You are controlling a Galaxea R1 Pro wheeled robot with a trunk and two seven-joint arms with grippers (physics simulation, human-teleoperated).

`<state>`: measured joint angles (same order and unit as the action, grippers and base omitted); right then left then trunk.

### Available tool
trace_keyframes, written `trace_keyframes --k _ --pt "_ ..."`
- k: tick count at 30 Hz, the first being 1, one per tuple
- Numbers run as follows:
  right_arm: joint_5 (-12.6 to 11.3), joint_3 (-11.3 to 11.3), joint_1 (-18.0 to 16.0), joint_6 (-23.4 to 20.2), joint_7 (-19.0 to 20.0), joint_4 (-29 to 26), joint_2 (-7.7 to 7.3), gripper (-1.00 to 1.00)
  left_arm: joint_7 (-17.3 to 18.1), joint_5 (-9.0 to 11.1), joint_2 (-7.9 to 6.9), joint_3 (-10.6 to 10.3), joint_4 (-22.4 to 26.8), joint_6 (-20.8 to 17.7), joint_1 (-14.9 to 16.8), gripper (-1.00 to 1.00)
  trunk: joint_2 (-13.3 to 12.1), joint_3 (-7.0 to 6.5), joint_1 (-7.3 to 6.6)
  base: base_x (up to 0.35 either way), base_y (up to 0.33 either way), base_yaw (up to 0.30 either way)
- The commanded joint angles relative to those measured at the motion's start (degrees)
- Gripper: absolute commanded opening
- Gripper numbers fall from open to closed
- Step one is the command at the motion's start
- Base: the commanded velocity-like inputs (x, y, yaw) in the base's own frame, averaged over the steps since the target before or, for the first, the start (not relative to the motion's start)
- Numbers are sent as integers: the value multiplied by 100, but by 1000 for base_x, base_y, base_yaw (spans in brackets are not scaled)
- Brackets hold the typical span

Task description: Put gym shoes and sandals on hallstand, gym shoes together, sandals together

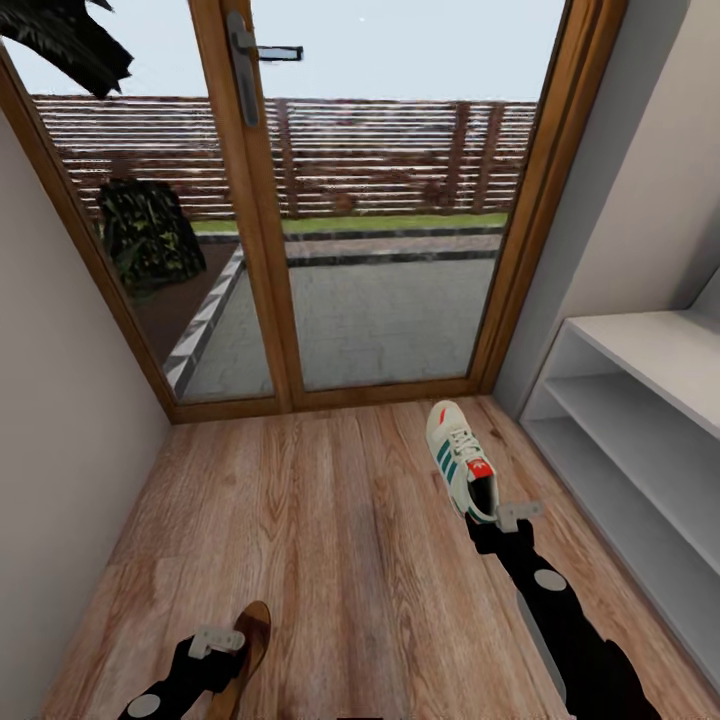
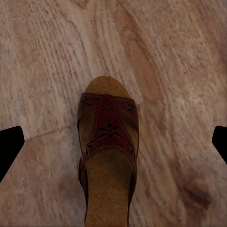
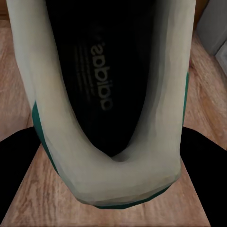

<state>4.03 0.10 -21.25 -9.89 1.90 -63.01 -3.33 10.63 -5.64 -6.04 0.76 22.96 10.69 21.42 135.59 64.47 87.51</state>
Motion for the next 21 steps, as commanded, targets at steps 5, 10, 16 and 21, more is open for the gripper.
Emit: trace_keyframes --k 5,10,16,21 --pt "44 -1 -2 -153 21 -48 -1 -100 2 -60 -2 18 -4 52 3 100 204 139 109 0 0 0" --pt "45 -1 -2 -169 21 -51 -1 -100 1 -60 4 20 -10 70 3 100 404 274 219 0 0 0" --pt "45 -1 -2 -169 21 -48 -1 -100 0 -60 6 20 -9 77 3 100 645 436 351 0 0 0" --pt "45 -1 -2 -171 21 -50 -1 -100 -10 -60 0 20 -11 90 3 100 768 580 422 0 0 0"
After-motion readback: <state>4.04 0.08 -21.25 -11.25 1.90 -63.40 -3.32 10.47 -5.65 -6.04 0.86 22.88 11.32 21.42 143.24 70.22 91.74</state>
